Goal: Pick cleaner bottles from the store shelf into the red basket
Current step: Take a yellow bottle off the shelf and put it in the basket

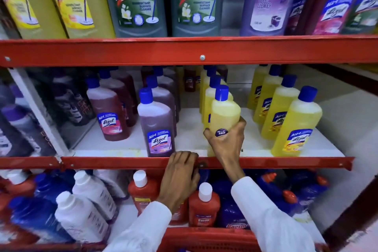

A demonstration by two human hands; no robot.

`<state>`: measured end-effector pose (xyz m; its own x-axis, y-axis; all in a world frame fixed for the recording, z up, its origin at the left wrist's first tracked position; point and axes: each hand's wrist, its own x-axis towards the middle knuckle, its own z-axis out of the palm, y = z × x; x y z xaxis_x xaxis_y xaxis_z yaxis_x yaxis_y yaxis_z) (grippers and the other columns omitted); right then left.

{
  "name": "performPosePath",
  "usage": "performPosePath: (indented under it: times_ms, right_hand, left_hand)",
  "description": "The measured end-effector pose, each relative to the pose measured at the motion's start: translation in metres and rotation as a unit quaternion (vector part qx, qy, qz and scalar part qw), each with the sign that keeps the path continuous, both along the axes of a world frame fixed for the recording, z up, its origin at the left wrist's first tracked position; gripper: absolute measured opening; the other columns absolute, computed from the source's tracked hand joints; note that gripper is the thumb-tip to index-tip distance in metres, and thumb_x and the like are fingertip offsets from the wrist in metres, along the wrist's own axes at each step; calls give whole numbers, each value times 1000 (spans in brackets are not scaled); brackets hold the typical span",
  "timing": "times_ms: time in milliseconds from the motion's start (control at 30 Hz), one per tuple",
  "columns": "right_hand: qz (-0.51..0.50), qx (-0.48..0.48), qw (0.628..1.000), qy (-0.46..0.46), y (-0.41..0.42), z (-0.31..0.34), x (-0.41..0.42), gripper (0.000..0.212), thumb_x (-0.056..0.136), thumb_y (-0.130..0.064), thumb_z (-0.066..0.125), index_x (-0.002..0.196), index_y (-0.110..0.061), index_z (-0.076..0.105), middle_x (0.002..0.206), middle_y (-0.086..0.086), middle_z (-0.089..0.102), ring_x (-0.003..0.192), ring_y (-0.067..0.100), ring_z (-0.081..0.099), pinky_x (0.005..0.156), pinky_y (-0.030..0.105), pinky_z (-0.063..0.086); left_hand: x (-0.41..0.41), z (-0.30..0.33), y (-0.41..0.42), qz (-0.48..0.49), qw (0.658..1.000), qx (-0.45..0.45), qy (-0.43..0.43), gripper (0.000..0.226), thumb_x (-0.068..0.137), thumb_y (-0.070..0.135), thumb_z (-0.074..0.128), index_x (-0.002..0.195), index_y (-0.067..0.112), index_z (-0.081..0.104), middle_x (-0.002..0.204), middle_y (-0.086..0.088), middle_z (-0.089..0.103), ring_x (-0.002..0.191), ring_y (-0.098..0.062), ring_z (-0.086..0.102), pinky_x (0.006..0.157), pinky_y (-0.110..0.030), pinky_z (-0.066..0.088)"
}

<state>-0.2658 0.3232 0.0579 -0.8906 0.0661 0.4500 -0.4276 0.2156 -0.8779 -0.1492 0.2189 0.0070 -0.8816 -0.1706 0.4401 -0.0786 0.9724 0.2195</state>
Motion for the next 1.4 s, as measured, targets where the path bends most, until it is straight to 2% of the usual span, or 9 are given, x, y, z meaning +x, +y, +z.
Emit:
performPosePath:
  times_ms: [133,233,400,500,600,733,800,1200,1400]
  right_hand:
    - [59,-145,987,36,22,23,9,80,53,-35,81,122,-28,42,105,3,64,88,13,68,64,10,50]
    - [233,-270,934,28,48,46,9,68,50,-25,76,115,-11,60,93,9,67,79,20,68,70,32,55]
    - [678,-402,604,-114,71,67,8,80,52,-21,65,128,-1,48,105,14,62,87,32,62,84,44,43]
    - [720,-428,525,-151,73,70,12,89,48,-21,60,132,-3,37,106,10,52,83,28,48,79,43,35]
    - [697,-412,575,-118,82,66,18,78,47,-21,67,121,-1,47,100,12,60,85,30,54,81,42,38]
    - [309,-382,867,-78,74,62,42,68,37,-23,79,102,-10,65,79,5,66,69,24,62,62,34,52]
    - [110,-337,934,-40,64,61,55,69,46,-31,80,108,-11,60,79,0,67,64,12,64,56,26,51]
    - [86,-131,987,-35,91,24,87,93,56,-61,86,131,-33,39,120,0,65,108,19,67,86,38,59]
    - [83,-82,992,-54,105,-22,102,96,58,-55,85,133,-23,36,125,-4,57,115,12,61,92,26,52]
  left_hand:
    - [-2,-5,1,20,1000,15,11,35,76,29,60,110,25,53,105,1,64,101,-23,54,98,-32,32]
    - [-2,-5,5,28,999,36,15,35,75,29,62,109,26,54,103,1,64,100,-24,55,101,-35,33]
    - [-3,-6,11,46,997,58,26,37,74,26,65,110,24,58,100,1,66,98,-24,56,104,-42,36]
    - [-3,-6,11,53,996,63,35,36,74,26,65,110,24,59,99,2,67,98,-23,57,104,-38,32]
    - [-3,-6,12,45,996,67,37,38,72,25,66,109,25,59,99,1,67,97,-23,57,104,-37,33]
    - [-3,-3,11,32,998,56,17,41,71,25,66,111,25,56,102,1,65,99,-24,54,102,-45,42]
    - [-1,-5,9,28,999,44,10,45,72,26,64,116,25,54,106,1,63,103,-24,53,107,-46,40]
    - [20,16,20,-58,987,63,-139,110,68,37,79,153,22,10,164,-9,9,152,-26,-1,125,-40,10]
    - [38,-8,76,-203,926,295,-120,96,57,36,87,139,39,37,144,15,50,134,-2,43,111,-25,38]
